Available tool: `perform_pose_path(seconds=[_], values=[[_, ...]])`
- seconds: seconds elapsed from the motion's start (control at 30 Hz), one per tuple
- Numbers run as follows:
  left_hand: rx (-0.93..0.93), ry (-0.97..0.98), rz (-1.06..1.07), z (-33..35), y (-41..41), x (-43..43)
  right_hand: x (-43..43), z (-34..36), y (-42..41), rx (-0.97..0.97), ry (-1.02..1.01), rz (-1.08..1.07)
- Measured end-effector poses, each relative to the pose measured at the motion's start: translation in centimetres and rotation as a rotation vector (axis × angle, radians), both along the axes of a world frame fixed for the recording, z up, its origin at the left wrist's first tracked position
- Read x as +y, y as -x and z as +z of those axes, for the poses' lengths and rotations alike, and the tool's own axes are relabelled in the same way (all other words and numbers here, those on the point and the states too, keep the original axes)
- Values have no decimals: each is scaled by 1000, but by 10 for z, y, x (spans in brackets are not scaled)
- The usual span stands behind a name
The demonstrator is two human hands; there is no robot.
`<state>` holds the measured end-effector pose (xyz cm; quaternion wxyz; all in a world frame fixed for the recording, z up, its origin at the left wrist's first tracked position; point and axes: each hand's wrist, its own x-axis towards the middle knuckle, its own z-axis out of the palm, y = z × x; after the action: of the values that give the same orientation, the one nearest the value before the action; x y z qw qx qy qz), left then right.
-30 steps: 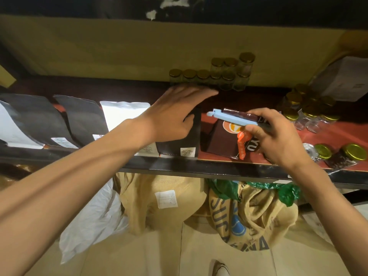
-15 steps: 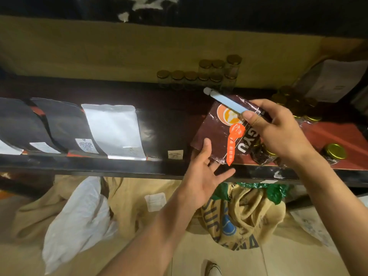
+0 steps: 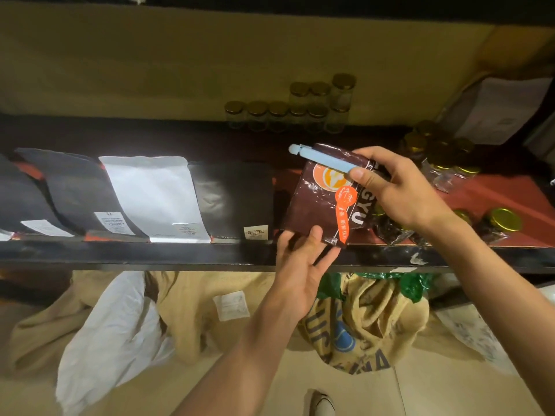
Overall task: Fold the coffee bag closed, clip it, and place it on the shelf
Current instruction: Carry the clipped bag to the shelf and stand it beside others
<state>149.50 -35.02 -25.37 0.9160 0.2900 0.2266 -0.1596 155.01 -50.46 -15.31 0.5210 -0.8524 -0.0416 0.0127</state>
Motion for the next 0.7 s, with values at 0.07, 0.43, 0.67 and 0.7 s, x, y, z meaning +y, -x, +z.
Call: perform_pose_path(seconds=[0.07, 0.43, 0.67, 0.7], values=[[73, 53, 73, 1, -1, -3, -1, -5, -3, -30, 31, -5], [241, -199, 26, 1, -5, -7, -3, -14, -9, 28, 63, 103], [-202, -1082, -49, 16, 3, -20, 8, -7, -8, -46, 99, -67], [-343, -1190, -117, 17, 5, -24, 12, -8, -7, -66, 118, -95]])
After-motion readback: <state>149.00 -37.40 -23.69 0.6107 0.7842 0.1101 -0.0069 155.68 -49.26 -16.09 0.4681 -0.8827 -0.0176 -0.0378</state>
